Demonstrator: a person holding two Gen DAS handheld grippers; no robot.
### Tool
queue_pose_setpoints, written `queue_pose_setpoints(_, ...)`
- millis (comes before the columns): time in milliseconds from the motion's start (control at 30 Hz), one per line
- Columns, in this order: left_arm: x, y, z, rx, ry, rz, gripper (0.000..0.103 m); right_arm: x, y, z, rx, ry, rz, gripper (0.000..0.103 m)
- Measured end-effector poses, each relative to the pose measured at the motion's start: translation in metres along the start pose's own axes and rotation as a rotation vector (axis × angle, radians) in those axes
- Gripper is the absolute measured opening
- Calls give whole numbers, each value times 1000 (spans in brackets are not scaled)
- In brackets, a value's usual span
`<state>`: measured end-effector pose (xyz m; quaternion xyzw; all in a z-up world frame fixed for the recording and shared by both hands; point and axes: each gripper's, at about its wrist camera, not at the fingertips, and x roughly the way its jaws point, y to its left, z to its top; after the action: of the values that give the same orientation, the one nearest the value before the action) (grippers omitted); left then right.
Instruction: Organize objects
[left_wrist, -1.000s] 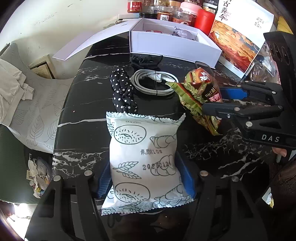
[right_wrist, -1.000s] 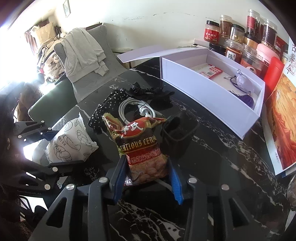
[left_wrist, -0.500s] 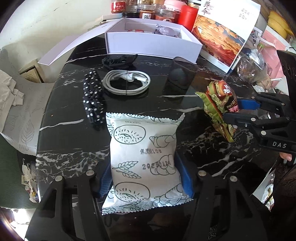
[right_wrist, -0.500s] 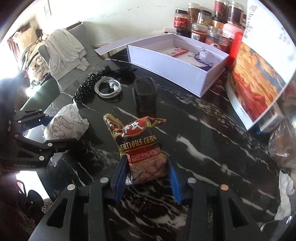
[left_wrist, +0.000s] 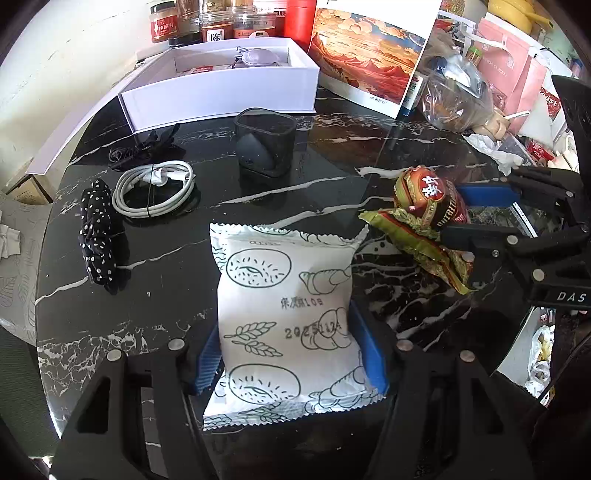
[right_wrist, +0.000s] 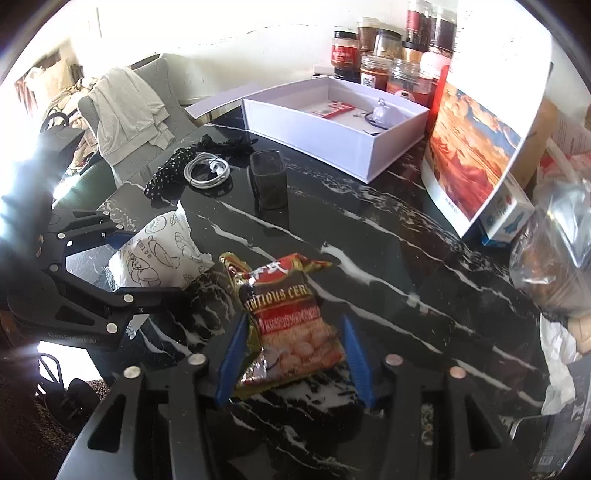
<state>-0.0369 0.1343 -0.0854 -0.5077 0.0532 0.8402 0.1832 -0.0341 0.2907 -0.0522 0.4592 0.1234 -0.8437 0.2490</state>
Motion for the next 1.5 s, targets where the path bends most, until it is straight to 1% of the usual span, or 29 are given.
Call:
queue_pose_setpoints(100,0,2,0,2,-1,3,63,10,4,2,-26,7,5,62)
queue_pose_setpoints(167,1,2,0,11,4,18,66,17,4,2,-36,14,-9,63)
queue_pose_setpoints(300,7,-2,2,49,9,62,71,23,1,1,-38,23,9,66)
queue_pose_setpoints(367,8,-2,3,55,11,59,75,26,0,0,-37,26,20,67)
queue_pose_setpoints(500,10,-1,5,55,7,62,76,33,-4,-1,-20,30,40,67)
queue_pose_setpoints(600,11,0,6,50,-1,66,76,34,-1,-1,-32,21,27,67)
queue_pose_setpoints(667,12,0,7,46,-5,67,76,34,1,-1,-35,18,20,63)
queue_pose_setpoints(700,12,0,7,45,-8,69,76,33,2,-2,-38,15,17,62)
queue_pose_setpoints(733,11,0,6,47,-16,67,69,33,2,-2,-38,12,13,62)
queue_pose_setpoints(767,9,0,6,48,-22,67,62,32,2,-2,-33,9,11,58)
queue_pose_setpoints(833,8,0,5,41,-22,68,60,29,1,-1,-16,-3,8,54)
queue_pose_setpoints(867,7,1,5,34,-23,64,59,29,-1,-1,-7,-5,6,47)
queue_pose_setpoints(900,7,2,6,24,-22,59,58,27,-1,0,1,-13,5,42)
queue_pose_setpoints(1033,3,4,7,18,-16,57,55,23,-3,2,10,-12,-3,40)
queue_pose_setpoints(1233,-8,8,8,-1,-33,46,55,21,-4,5,27,-14,-4,40)
queue_pose_setpoints(1500,-29,10,18,-1,-68,73,54,1,3,18,-5,-51,-2,40)
